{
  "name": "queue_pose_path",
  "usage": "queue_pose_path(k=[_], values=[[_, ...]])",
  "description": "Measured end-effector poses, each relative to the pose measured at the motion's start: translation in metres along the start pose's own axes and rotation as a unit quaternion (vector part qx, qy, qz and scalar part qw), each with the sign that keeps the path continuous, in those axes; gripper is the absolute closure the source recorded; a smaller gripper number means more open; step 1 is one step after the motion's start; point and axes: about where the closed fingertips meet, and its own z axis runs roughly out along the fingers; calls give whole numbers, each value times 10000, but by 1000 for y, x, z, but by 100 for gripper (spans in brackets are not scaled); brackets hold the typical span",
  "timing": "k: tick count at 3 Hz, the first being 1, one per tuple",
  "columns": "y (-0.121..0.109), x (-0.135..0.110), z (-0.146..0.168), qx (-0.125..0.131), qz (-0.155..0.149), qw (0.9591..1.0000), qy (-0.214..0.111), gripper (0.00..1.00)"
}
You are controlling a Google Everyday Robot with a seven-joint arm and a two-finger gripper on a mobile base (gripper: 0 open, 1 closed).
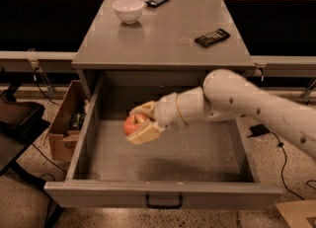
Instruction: Pick apple from top drawer and place on counter
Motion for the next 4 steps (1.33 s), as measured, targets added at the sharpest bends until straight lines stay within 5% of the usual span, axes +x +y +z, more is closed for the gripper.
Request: queue_pose_path(k=[1, 2, 4], values=[[-41, -85, -50, 66, 96, 9999, -128, 100], [-93, -133, -81, 415, 201, 9987, -215, 100], [-215, -176, -91, 1242, 265, 9916, -243, 100]])
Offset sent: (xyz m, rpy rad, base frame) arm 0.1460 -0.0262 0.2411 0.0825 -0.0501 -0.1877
